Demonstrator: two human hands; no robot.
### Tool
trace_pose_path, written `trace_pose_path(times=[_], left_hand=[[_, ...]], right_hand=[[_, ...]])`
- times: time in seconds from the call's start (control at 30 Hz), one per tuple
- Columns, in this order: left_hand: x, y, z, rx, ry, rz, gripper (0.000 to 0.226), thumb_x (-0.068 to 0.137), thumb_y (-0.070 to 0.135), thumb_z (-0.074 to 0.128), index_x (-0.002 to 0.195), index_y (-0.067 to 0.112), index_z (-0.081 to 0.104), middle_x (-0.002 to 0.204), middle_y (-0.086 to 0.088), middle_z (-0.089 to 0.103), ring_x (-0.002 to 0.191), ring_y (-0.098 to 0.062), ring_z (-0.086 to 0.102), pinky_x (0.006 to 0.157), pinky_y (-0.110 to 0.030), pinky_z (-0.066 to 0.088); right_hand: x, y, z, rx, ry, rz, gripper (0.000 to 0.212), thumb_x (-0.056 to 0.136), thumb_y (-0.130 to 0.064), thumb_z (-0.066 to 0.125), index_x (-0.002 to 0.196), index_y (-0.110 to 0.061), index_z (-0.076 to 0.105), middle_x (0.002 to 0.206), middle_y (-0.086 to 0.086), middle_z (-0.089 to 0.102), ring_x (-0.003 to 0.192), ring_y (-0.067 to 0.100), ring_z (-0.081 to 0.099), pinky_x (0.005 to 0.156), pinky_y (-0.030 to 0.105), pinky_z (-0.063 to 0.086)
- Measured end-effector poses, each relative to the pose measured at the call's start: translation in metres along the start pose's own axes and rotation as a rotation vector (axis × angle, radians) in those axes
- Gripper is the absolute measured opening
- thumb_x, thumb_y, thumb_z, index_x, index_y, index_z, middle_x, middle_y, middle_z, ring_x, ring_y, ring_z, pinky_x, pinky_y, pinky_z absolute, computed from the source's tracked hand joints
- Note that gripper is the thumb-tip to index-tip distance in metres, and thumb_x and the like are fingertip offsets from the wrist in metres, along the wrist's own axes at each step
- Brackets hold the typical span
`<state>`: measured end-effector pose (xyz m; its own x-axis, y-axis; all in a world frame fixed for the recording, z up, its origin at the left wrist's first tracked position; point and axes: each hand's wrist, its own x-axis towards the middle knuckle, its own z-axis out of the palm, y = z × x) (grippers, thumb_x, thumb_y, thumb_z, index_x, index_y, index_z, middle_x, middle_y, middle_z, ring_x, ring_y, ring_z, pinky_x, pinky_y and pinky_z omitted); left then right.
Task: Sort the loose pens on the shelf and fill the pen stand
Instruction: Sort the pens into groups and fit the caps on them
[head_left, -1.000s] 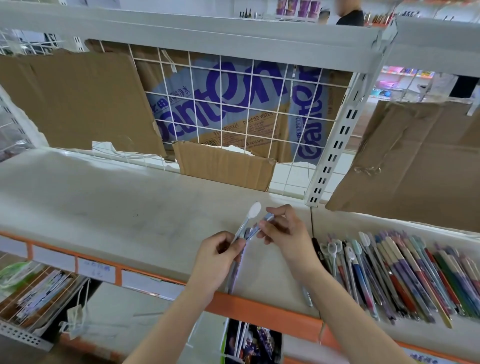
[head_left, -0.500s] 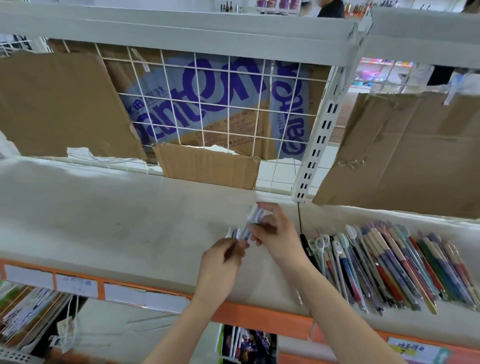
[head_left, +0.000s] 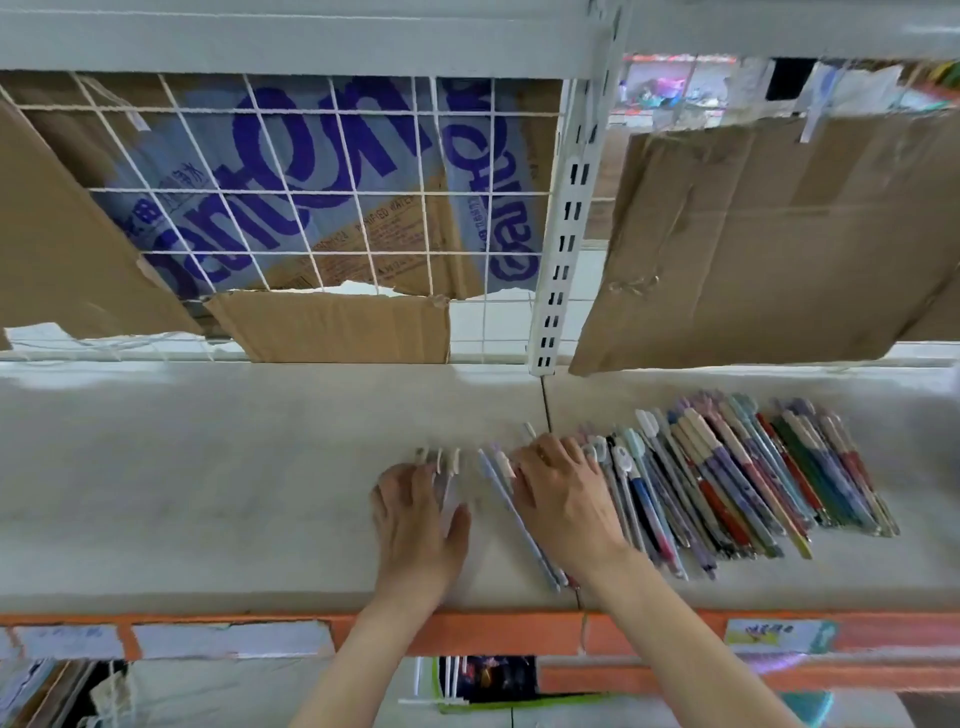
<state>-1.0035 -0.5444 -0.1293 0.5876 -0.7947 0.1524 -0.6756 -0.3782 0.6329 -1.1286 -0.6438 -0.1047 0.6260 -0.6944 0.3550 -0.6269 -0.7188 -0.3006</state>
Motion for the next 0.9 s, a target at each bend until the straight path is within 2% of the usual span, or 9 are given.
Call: trace_pose_path(times=[0.13,0.23,0.33,0.43,0.5,0.57,0.67,0.77,0.9], left_hand=[[-0.003,0.044,0.024,-0.255,-0.204,0.088,0.064,0.091,0.047,0.047,0.146,0.023,0.024,0.143,0.002,0.018,0.138,-0.013,0.017,0.111,-0.018,0.013],[-0.005,0.071,0.042,-0.242,-0.262,0.121,0.067,0.082,0.065,0.036,0.141,0.046,0.01,0.151,0.014,-0.001,0.143,-0.008,0.0,0.119,-0.036,0.01],[-0.007,0.092,0.064,-0.056,-0.26,0.096,0.082,0.075,0.083,0.02,0.145,0.041,0.01,0.153,0.015,-0.013,0.142,-0.009,-0.014,0.119,-0.041,0.007],[-0.006,0.113,0.086,0.044,-0.162,0.061,0.093,0.069,0.087,0.027,0.145,0.034,0.021,0.157,0.001,-0.003,0.143,-0.02,-0.007,0.117,-0.046,0.012],[-0.004,0.127,0.099,0.097,-0.107,0.079,0.093,0.066,0.085,0.031,0.142,0.031,0.029,0.156,-0.006,0.011,0.142,-0.026,0.004,0.116,-0.047,0.015],[-0.003,0.144,0.105,0.144,-0.088,0.079,0.098,0.061,0.083,0.023,0.142,0.027,0.031,0.156,-0.007,0.013,0.141,-0.023,0.005,0.118,-0.043,0.009],[-0.004,0.164,0.114,0.208,-0.079,0.076,0.099,0.063,0.082,0.02,0.143,0.025,0.032,0.158,-0.001,0.008,0.144,-0.017,0.004,0.118,-0.038,0.002],[0.0,0.181,0.122,0.203,-0.106,0.004,0.084,0.076,0.074,0.041,0.143,0.026,0.029,0.159,-0.002,0.002,0.145,-0.024,0.003,0.118,-0.04,0.006],[-0.001,0.19,0.129,0.223,-0.129,-0.026,0.076,0.084,0.065,0.048,0.145,0.029,0.024,0.159,-0.001,-0.006,0.145,-0.027,0.002,0.118,-0.042,0.01]], right_hand=[[-0.024,0.04,-0.021,-0.072,0.017,0.096,0.029,0.084,-0.031,0.042,0.09,-0.02,0.069,0.101,-0.001,0.065,0.094,0.024,0.06,0.072,0.038,0.048],[-0.041,0.081,-0.049,-0.06,0.078,0.196,0.032,0.082,-0.037,0.044,0.09,-0.021,0.07,0.103,-0.001,0.066,0.093,0.026,0.063,0.075,0.041,0.048],[-0.059,0.134,-0.076,-0.079,0.118,0.272,0.035,0.08,-0.043,0.045,0.093,-0.022,0.07,0.107,0.001,0.066,0.097,0.028,0.062,0.082,0.043,0.046],[-0.07,0.185,-0.098,-0.142,0.017,0.343,0.051,0.078,-0.059,0.04,0.112,-0.029,0.064,0.132,0.004,0.055,0.126,0.034,0.047,0.098,0.055,0.037],[-0.072,0.218,-0.109,-0.145,-0.121,0.414,0.067,0.076,-0.075,0.025,0.134,-0.045,0.043,0.156,-0.001,0.021,0.145,0.031,0.009,0.111,0.057,0.015],[-0.07,0.245,-0.114,-0.06,-0.285,0.497,0.071,0.078,-0.081,0.023,0.142,-0.052,0.018,0.158,-0.008,-0.009,0.145,0.03,-0.011,0.114,0.057,0.002],[-0.071,0.26,-0.112,-0.031,-0.397,0.464,0.071,0.081,-0.078,0.029,0.144,-0.05,0.013,0.158,-0.007,-0.012,0.144,0.036,-0.008,0.114,0.058,0.0],[-0.076,0.265,-0.113,-0.045,-0.398,0.393,0.072,0.081,-0.078,0.029,0.145,-0.047,0.018,0.159,-0.007,-0.005,0.144,0.034,-0.001,0.116,0.053,0.003],[-0.095,0.27,-0.117,-0.05,-0.382,0.308,0.092,0.063,-0.083,0.003,0.146,-0.045,0.014,0.159,-0.003,-0.003,0.145,0.029,0.0,0.118,0.046,0.001]])
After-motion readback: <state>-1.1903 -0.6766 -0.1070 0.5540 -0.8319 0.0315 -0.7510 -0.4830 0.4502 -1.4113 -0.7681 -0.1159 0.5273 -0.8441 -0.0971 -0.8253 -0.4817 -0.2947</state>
